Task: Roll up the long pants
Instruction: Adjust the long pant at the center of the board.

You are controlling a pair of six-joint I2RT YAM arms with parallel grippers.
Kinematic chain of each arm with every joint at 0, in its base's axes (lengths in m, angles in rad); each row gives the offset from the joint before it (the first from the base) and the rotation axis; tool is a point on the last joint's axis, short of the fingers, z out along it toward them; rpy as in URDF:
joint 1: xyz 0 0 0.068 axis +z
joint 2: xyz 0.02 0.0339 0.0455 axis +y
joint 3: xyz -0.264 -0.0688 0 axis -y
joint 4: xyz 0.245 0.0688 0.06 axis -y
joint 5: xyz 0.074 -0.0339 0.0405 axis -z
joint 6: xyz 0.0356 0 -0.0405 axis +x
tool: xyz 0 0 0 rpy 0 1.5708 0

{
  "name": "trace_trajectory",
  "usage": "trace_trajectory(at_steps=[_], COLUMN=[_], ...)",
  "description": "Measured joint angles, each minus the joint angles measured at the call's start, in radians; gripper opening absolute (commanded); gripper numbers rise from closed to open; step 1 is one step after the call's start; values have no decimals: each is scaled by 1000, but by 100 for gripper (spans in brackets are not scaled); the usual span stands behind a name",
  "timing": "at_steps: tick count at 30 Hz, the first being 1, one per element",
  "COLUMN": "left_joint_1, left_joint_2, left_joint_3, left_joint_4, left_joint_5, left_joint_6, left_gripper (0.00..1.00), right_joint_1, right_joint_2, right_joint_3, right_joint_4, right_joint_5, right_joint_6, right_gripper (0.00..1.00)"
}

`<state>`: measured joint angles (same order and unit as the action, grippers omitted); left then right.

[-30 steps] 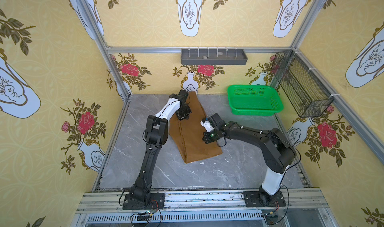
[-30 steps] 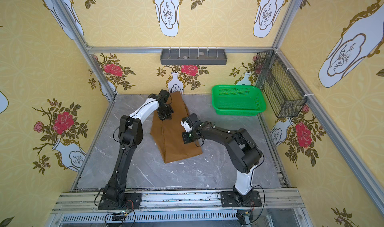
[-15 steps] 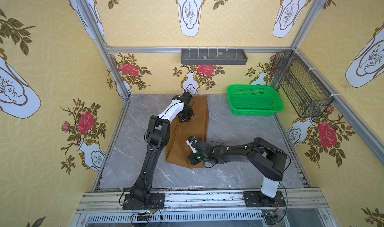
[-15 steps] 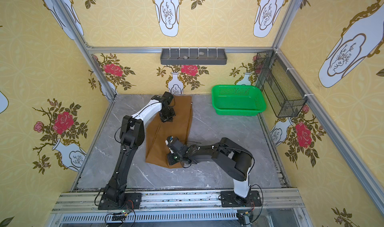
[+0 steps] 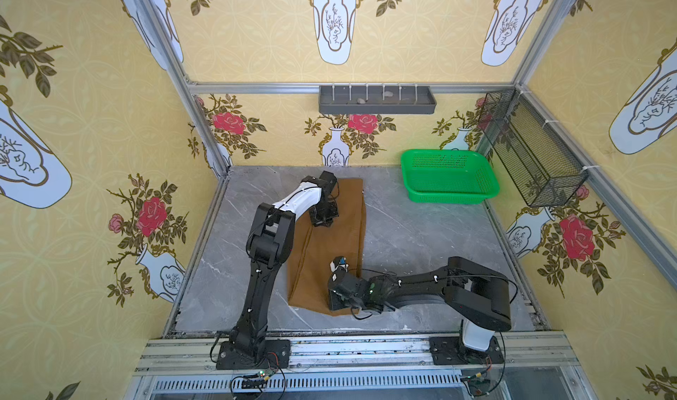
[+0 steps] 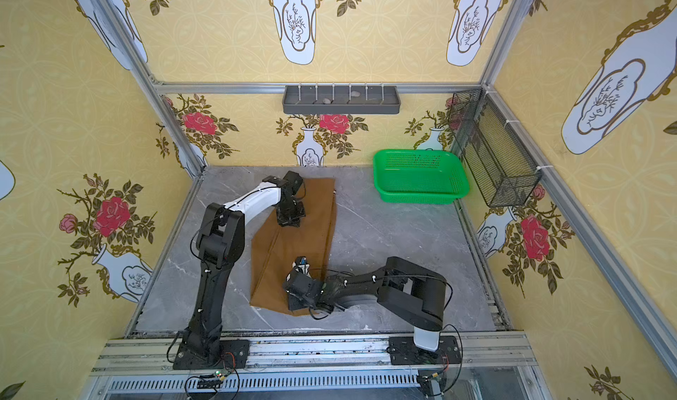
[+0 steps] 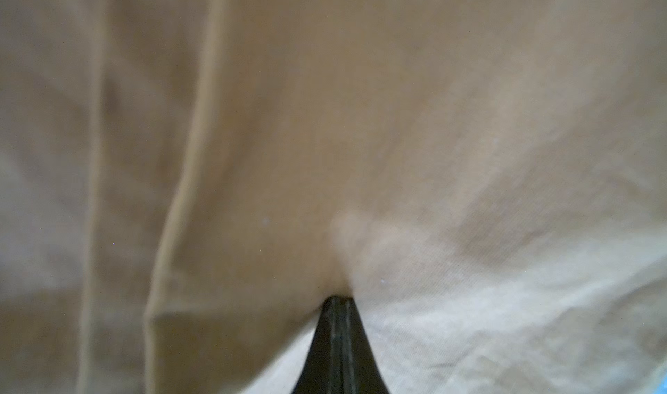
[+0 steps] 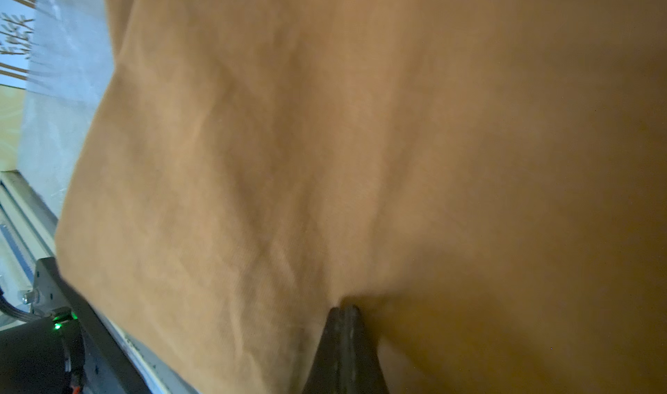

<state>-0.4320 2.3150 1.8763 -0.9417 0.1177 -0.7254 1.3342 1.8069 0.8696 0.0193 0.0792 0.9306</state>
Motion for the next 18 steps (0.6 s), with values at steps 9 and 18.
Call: trace_trajectory(at_steps=[9, 18], left_joint_1=[0, -2], left_joint_2=[-29, -59], left_joint_3=[-75, -69], left_joint_4=[15, 10], left_joint_5=[53, 23], left_joint_6=[-17, -28], left_gripper=[0, 0], right_joint_1=[5, 42], right_joint_2=[-181, -302], right_joint_3=[-72, 78], right_joint_4=[-303, -770], right_joint_5=[93, 224], right_joint_6=[141, 164], right_gripper=[0, 0])
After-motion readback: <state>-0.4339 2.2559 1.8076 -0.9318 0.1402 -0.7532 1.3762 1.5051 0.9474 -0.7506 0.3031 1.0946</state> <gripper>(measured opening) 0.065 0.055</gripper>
